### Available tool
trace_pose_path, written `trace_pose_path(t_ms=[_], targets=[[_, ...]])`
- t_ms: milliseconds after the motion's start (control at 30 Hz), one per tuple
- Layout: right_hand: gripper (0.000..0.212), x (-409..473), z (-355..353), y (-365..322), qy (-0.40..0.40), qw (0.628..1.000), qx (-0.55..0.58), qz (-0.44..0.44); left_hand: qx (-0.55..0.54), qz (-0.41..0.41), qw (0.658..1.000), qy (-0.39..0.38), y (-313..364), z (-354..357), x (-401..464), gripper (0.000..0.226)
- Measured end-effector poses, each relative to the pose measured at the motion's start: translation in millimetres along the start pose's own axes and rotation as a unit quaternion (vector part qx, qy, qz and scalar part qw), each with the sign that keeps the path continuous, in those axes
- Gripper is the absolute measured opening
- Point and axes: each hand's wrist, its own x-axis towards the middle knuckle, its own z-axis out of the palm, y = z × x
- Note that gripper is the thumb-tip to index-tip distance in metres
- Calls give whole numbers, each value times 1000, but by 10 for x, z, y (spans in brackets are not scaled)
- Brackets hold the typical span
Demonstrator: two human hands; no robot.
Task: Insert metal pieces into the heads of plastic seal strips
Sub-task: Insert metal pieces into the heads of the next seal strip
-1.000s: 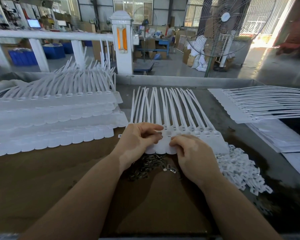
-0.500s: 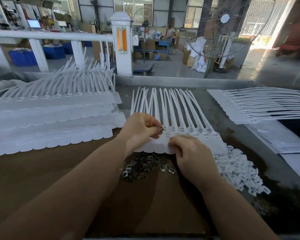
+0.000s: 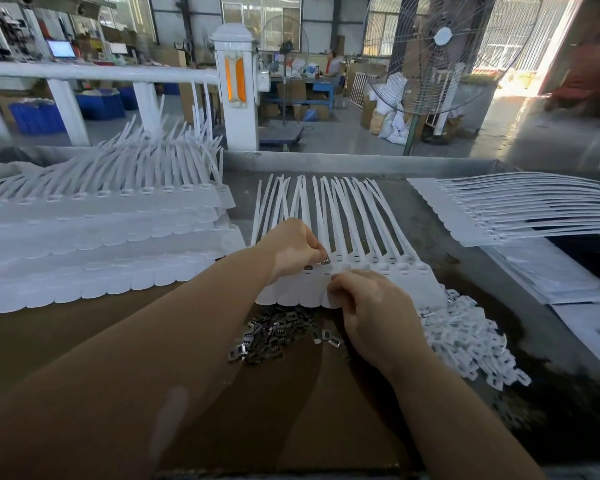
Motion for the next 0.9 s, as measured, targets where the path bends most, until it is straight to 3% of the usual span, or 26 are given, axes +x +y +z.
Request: trace_pose_path(t_ms=[433,900], targets=[[13,15,10,6,6,1000,2,4,35,-21,998,-42,79,-27,58,5],[12,7,26,15,17,1000,19,6,-36,-11,999,31,-29,-156,-82,7]])
